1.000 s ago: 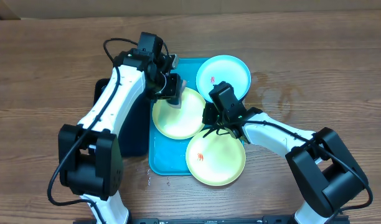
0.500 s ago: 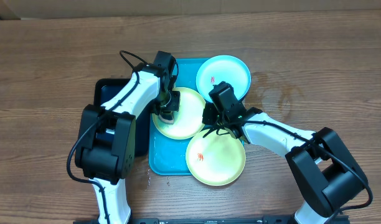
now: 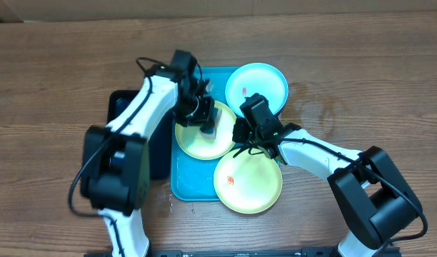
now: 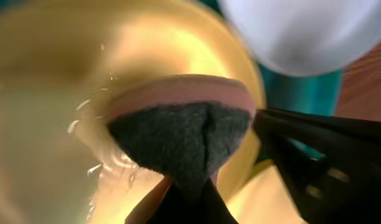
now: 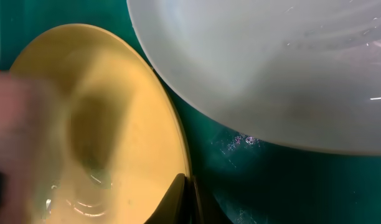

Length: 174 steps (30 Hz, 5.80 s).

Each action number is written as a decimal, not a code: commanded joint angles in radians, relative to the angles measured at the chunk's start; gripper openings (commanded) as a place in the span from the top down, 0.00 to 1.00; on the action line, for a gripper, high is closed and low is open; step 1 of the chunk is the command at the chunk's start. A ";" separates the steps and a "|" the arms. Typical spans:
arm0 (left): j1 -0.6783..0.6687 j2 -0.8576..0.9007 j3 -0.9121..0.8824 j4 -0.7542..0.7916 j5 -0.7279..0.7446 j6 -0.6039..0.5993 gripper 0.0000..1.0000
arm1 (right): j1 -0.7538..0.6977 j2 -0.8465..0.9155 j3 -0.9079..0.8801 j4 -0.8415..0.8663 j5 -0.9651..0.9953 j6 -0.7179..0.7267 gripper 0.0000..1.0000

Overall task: Clean dirty plates on tray and stack at the side
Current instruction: 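Scrub the left yellow plate with the sponge in left gripper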

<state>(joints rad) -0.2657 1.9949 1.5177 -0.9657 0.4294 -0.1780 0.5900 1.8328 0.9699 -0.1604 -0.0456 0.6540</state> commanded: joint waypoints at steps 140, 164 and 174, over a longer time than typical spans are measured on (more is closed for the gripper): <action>-0.023 0.032 -0.117 0.037 -0.375 -0.095 0.96 | 0.006 -0.002 0.000 -0.020 -0.053 0.001 0.96; -0.027 -0.052 -0.088 0.100 -0.059 -0.133 0.96 | 0.006 -0.002 0.000 -0.020 -0.053 0.001 0.96; -0.044 -0.030 -0.163 0.076 -0.405 -0.137 0.96 | 0.006 -0.002 0.000 -0.013 -0.053 0.001 0.96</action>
<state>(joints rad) -0.3008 1.9579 1.3994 -0.9184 0.1513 -0.3122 0.5900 1.8339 0.9699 -0.1833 -0.0898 0.6544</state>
